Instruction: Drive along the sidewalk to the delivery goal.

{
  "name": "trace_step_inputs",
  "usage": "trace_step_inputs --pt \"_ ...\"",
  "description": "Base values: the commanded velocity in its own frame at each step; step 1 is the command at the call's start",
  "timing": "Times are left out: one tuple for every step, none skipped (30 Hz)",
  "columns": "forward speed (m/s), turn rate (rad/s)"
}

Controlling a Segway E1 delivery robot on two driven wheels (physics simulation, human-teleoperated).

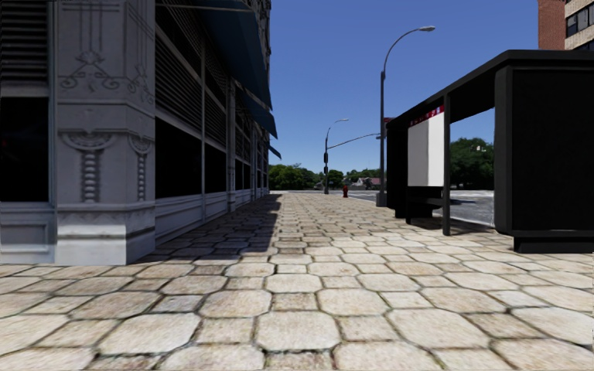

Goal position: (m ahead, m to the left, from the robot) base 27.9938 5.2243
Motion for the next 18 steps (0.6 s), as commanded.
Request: trace_step_inputs --pt "2.00 0.37" --pt "2.00 0.36" --pt "2.00 0.15" --pt "2.00 0.01" --pt "2.00 0.00" --pt "2.00 0.00" --pt "2.00 0.00" --pt "2.00 0.00" --pt "2.00 0.00" --pt "2.00 0.00" --pt "2.00 0.00" --pt "2.00 0.00" --pt "2.00 0.00" --pt "2.00 0.00" --pt "2.00 0.00" --pt "2.00 0.00" --pt "2.00 0.00" --pt "2.00 0.00"
